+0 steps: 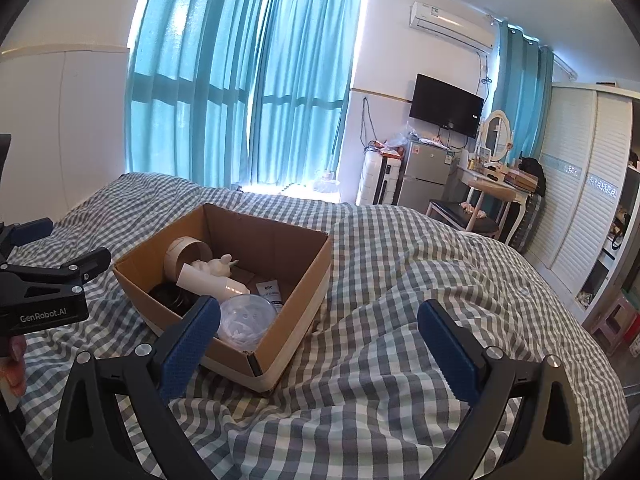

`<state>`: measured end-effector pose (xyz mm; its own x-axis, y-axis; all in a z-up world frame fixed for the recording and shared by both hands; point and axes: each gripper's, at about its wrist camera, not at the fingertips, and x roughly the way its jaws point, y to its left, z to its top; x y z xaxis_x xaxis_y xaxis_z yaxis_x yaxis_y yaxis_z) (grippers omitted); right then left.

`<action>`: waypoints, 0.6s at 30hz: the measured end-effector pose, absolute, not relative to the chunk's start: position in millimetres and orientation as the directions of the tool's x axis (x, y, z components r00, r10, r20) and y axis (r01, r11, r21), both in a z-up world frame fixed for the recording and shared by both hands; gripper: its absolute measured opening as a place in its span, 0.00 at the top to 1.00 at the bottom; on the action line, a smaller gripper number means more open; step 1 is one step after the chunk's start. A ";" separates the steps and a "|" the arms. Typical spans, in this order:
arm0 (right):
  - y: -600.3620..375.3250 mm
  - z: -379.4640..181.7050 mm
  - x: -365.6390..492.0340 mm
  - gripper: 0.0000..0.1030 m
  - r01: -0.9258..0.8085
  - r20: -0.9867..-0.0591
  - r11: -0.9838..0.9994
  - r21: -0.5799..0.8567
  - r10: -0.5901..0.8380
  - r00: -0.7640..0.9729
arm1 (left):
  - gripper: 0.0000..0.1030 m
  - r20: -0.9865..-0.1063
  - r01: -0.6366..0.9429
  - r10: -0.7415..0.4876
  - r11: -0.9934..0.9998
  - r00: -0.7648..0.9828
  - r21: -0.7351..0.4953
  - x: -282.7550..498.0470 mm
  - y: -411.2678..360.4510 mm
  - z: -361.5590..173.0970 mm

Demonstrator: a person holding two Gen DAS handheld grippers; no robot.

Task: Organize objects

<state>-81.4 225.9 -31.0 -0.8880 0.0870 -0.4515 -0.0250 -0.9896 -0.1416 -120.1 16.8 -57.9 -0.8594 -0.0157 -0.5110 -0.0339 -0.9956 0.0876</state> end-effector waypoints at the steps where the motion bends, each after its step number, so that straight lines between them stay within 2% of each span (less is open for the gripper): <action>1: 226.6 -31.3 -80.9 0.03 -0.027 -0.450 -0.990 -0.137 0.086 -0.889 | 0.00 -0.508 -0.036 -0.011 -0.996 -0.861 0.083 -118.9 17.7 -57.4; 7: 233.9 -29.9 -75.9 0.03 -0.034 -0.442 -0.994 -0.105 0.078 -0.893 | 0.00 -0.491 -0.033 -0.033 -0.992 -0.870 0.126 -113.7 27.5 -56.8; 18: 237.2 -31.3 -74.2 0.03 -0.039 -0.452 -0.995 -0.091 0.076 -0.889 | 0.00 -0.509 0.003 -0.068 -0.992 -0.858 0.129 -111.5 25.8 -58.6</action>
<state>-74.2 237.2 -31.3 -0.8890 0.0761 -0.4516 -0.0391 -0.9951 -0.0906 -111.5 25.8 -58.6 -0.8578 -0.0685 -0.5094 0.0026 -0.9916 0.1290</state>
